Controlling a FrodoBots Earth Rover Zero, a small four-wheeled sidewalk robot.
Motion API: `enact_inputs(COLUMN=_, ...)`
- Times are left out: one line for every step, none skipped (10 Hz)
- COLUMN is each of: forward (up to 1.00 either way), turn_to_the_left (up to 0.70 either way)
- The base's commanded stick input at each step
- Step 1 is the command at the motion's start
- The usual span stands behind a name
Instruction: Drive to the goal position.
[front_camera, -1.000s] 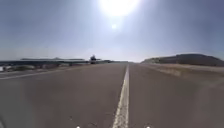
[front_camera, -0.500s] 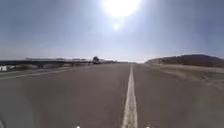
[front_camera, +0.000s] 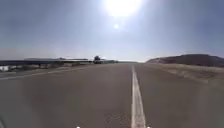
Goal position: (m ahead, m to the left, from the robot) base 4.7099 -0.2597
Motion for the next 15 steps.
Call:
enact_inputs(forward=0.70, turn_to_the_left=0.00)
enact_inputs(forward=0.70, turn_to_the_left=0.00)
enact_inputs(forward=0.70, turn_to_the_left=0.00)
enact_inputs(forward=0.70, turn_to_the_left=0.00)
enact_inputs(forward=0.70, turn_to_the_left=0.00)
enact_inputs(forward=0.70, turn_to_the_left=0.00)
enact_inputs(forward=0.70, turn_to_the_left=0.00)
enact_inputs(forward=0.70, turn_to_the_left=0.00)
enact_inputs(forward=0.70, turn_to_the_left=0.00)
enact_inputs(forward=0.70, turn_to_the_left=0.00)
enact_inputs(forward=0.70, turn_to_the_left=0.00)
enact_inputs(forward=0.70, turn_to_the_left=0.00)
enact_inputs(forward=0.70, turn_to_the_left=0.00)
enact_inputs(forward=0.70, turn_to_the_left=0.00)
enact_inputs(forward=0.70, turn_to_the_left=0.00)
